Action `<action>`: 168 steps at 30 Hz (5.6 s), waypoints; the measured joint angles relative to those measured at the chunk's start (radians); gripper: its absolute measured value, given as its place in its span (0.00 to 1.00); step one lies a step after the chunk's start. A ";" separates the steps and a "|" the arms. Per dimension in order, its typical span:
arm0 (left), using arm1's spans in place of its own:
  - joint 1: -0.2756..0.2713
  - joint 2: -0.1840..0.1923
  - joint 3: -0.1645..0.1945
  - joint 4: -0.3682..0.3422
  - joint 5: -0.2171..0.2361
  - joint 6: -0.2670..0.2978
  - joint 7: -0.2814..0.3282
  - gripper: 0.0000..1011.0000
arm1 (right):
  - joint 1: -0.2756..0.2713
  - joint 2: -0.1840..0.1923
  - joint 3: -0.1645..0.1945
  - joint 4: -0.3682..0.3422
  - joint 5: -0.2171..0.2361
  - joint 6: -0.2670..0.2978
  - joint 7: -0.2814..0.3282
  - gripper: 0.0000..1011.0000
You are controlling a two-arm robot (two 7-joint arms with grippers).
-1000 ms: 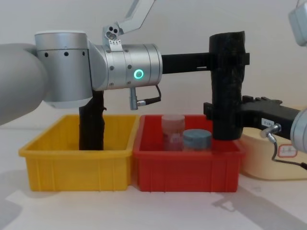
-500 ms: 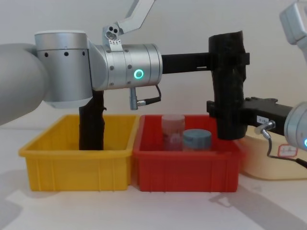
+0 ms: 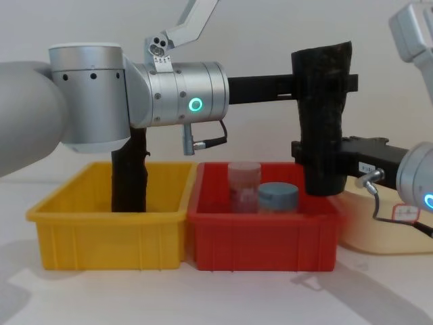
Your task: Pick up the garbage bag with the one hand and transfer it to the other hand.
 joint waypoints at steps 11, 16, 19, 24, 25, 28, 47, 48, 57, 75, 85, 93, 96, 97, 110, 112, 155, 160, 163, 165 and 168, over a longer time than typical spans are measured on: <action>0.000 0.000 0.000 0.000 0.000 0.000 0.000 0.95 | -0.001 -0.014 0.011 -0.004 0.004 -0.004 0.006 0.56; 0.000 0.000 0.000 0.000 0.000 0.000 0.000 0.99 | 0.004 -0.018 0.025 -0.003 0.009 -0.003 0.000 0.56; 0.000 0.000 0.000 0.000 0.000 0.000 0.000 0.99 | 0.009 -0.020 0.039 0.002 0.012 -0.002 -0.009 0.56; 0.000 0.000 0.000 0.000 0.000 0.000 0.000 0.99 | 0.021 -0.019 0.072 0.013 0.017 0.000 -0.030 0.56; 0.000 0.000 0.000 0.000 0.000 0.000 0.000 0.99 | 0.023 -0.019 0.079 0.015 0.017 0.000 -0.033 0.56; 0.000 0.000 0.000 0.000 0.000 0.000 0.000 0.99 | 0.030 -0.016 0.100 0.023 0.017 0.001 -0.048 0.56; 0.000 0.000 0.000 0.000 0.000 0.000 0.000 0.99 | 0.124 0.025 0.187 0.108 -0.039 0.075 -0.146 0.66; 0.000 0.000 0.000 0.000 0.000 0.000 0.000 0.99 | 0.129 0.026 0.189 0.114 -0.043 0.078 -0.148 0.67; 0.000 0.000 0.000 0.000 0.000 0.000 0.000 0.99 | 0.168 0.040 0.188 0.136 -0.070 0.100 -0.150 0.93; 0.019 0.014 -0.006 -0.036 0.000 0.000 0.028 0.99 | 0.145 0.043 0.127 0.032 -0.081 0.103 -0.042 0.99; 0.092 0.068 -0.032 -0.163 0.013 0.002 0.129 0.99 | 0.087 0.040 0.077 -0.053 -0.062 0.128 0.017 0.99; 0.174 0.122 -0.064 -0.295 0.031 0.002 0.230 0.99 | 0.051 0.040 0.053 -0.089 -0.048 0.143 0.042 0.99; 0.210 0.142 -0.080 -0.346 0.041 -0.001 0.272 0.99 | 0.042 0.041 0.043 -0.099 -0.044 0.146 0.049 0.99; 0.222 0.148 -0.086 -0.363 0.044 -0.002 0.283 0.99 | 0.040 0.041 0.041 -0.101 -0.043 0.147 0.051 0.99; 0.404 0.227 -0.179 -0.576 0.093 -0.040 0.462 0.99 | 0.027 0.047 -0.005 -0.126 -0.027 0.162 0.090 0.99; 0.423 0.234 -0.190 -0.594 0.099 -0.046 0.484 0.99 | 0.030 0.050 -0.015 -0.128 -0.026 0.170 0.100 0.99; 0.675 0.296 -0.350 -0.793 0.163 -0.149 0.691 0.99 | 0.057 0.085 -0.093 -0.066 -0.078 0.266 0.110 0.99; 0.678 0.296 -0.352 -0.794 0.163 -0.150 0.692 0.99 | 0.062 0.080 -0.097 -0.060 -0.079 0.267 0.118 0.99; 0.679 0.296 -0.353 -0.795 0.164 -0.150 0.693 0.99 | 0.066 0.076 -0.100 -0.057 -0.079 0.269 0.125 0.99; 0.679 0.297 -0.353 -0.796 0.164 -0.150 0.694 0.99 | 0.069 0.073 -0.102 -0.054 -0.078 0.272 0.130 0.99; 0.680 0.297 -0.353 -0.796 0.164 -0.151 0.694 0.99 | 0.073 0.069 -0.104 -0.050 -0.074 0.277 0.135 0.99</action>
